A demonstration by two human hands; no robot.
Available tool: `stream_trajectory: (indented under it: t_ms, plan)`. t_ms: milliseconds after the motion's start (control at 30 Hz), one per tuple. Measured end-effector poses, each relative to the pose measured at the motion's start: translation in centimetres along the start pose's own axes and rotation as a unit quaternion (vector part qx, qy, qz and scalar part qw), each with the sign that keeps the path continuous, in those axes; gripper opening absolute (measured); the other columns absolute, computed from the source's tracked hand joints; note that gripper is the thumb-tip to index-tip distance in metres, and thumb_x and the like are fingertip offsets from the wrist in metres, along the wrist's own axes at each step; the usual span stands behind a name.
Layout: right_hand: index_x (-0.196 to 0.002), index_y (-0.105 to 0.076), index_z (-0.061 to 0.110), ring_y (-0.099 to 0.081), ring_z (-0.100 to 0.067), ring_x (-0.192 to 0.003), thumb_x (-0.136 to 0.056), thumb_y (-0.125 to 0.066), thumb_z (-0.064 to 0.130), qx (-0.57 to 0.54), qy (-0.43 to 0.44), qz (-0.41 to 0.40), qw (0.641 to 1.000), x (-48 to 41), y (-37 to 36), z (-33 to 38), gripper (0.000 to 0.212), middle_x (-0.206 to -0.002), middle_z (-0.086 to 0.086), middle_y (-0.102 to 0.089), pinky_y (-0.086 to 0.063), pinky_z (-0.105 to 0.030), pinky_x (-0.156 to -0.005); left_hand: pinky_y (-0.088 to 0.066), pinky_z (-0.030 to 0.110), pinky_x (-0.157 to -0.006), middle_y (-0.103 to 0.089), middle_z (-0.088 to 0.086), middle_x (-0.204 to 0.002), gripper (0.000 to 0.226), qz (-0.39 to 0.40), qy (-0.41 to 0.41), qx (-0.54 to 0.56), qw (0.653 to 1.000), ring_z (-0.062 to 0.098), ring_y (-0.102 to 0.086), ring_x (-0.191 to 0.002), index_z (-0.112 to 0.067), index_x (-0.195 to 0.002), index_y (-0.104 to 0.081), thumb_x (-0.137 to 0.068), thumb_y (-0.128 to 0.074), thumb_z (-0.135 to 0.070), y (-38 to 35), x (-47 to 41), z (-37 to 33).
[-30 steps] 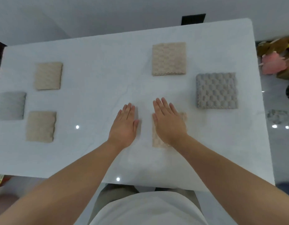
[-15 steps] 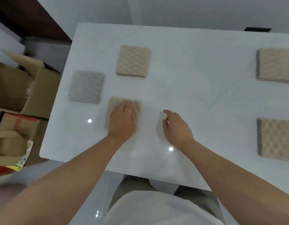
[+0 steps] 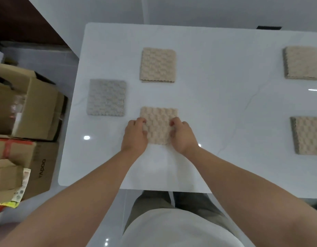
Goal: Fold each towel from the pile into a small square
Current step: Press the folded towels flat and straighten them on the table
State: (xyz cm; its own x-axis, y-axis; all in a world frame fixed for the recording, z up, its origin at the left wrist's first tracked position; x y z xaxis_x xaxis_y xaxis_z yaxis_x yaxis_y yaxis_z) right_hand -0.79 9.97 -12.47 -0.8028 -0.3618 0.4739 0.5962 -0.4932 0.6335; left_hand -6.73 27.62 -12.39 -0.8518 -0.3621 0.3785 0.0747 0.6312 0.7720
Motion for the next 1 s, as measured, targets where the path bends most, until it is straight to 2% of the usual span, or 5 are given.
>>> stream_trajectory:
  t_ms: [233,333,533,667,1000]
  plan:
    - [-0.135,-0.046,0.019,-0.059,-0.028,-0.091,-0.103,-0.043,0.022,0.034,0.005,-0.064,0.997,0.9,2.7,-2.8,0.032,-0.120,-0.010,-0.051,-0.050,-0.038,-0.076,-0.049,0.036,-0.097,-0.050,0.006,-0.129,0.040,0.050,-0.062,0.007,0.997,0.022,-0.057,-0.108,-0.020,-0.139,-0.050,-0.100,-0.051,-0.012,-1.0,-0.3,-2.6]
    - [-0.138,-0.047,0.012,-0.056,-0.036,-0.115,-0.102,-0.048,0.034,0.154,0.056,-0.125,0.979,1.2,4.3,-3.0,0.042,-0.136,-0.015,-0.052,-0.048,-0.044,-0.091,-0.052,0.042,-0.097,-0.049,0.005,-0.139,0.041,0.002,-0.133,-0.045,0.990,0.024,-0.058,-0.116,-0.016,-0.140,-0.050,-0.099,-0.053,-0.020,0.3,-0.5,-3.3]
    - [-0.162,0.002,0.012,0.006,-0.022,-0.156,-0.100,-0.024,0.070,0.328,0.200,0.020,0.923,-1.2,2.7,-2.2,0.088,-0.170,-0.005,0.005,-0.004,-0.049,-0.126,-0.018,0.045,-0.125,-0.011,0.011,-0.169,0.089,0.024,-0.357,-0.314,0.879,0.027,-0.011,-0.156,-0.006,-0.160,-0.016,-0.098,-0.034,-0.067,-1.5,-2.3,-6.7]
    - [-0.159,0.016,0.012,0.020,-0.020,-0.154,-0.090,-0.020,0.083,0.386,0.190,0.083,0.899,-3.2,1.3,-3.2,0.105,-0.168,-0.004,0.019,0.003,-0.052,-0.125,0.000,0.046,-0.127,0.015,0.011,-0.168,0.115,0.143,-0.318,-0.398,0.848,0.026,0.016,-0.155,-0.007,-0.159,0.014,-0.083,-0.021,-0.086,-4.2,-5.0,-5.0]
    - [-0.159,0.016,0.010,0.023,-0.021,-0.153,-0.087,-0.020,0.086,0.399,0.190,0.096,0.892,-3.7,1.3,-3.8,0.110,-0.167,-0.005,0.019,0.002,-0.057,-0.124,0.004,0.053,-0.125,0.023,0.010,-0.167,0.118,0.164,-0.305,-0.381,0.857,0.026,0.023,-0.153,-0.009,-0.157,0.021,-0.079,-0.017,-0.090,-4.7,-5.1,-3.9]
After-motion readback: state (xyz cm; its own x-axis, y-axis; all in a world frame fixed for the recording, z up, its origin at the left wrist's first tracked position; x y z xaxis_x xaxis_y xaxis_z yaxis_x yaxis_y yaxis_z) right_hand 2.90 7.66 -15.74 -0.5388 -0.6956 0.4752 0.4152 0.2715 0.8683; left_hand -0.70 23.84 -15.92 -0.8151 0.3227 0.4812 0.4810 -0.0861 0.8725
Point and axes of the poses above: each hand's wrist, its own x-axis away from the middle knuckle, its own y-axis out of the back of the hand, z = x × y, the point moved 8 cm from there along -x, towards the middle knuckle
